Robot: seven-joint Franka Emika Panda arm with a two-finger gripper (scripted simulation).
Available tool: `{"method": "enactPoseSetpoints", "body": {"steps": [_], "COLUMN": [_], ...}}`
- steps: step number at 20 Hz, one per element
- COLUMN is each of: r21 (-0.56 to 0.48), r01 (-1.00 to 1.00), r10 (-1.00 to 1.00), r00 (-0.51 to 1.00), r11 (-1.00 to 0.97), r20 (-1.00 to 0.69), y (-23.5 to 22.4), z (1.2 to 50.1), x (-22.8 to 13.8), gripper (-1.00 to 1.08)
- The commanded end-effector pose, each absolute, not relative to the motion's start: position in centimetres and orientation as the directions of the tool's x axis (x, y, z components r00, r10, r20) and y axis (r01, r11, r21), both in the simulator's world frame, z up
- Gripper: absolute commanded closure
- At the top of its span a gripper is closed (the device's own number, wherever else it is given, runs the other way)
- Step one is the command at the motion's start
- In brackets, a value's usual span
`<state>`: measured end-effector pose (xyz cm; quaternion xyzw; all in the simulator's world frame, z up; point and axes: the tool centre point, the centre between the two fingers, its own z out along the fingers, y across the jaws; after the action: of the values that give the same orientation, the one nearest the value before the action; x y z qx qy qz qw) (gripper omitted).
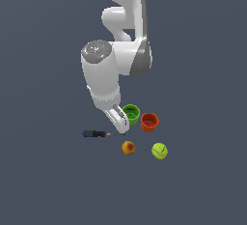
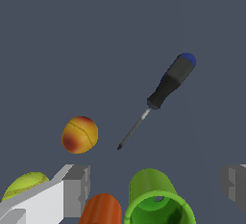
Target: Pick up a designated object from a clutter of objects.
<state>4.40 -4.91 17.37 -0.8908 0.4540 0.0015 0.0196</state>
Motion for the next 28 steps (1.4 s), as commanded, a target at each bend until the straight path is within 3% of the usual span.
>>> {"method": "enactPoseSetpoints", "body": {"steps": [1,16,28], "r21": [-0.030,-0.005,0.000], "r01": [-0.853,-0.993,-1.000], "r10": [-0.853,-0.993,-1.000], "r00": [0.522,0.121,-0.010], "r11": [-0.521,-0.121,0.010], "r20": [-0.022,-0.011,0.000], "y": [-5.4,-8.6,-9.6], "z": [16.0,8.8,6.6], "x": [4.5,4.5,4.2], "gripper": [-0.92,-0.92,-0.92]}}
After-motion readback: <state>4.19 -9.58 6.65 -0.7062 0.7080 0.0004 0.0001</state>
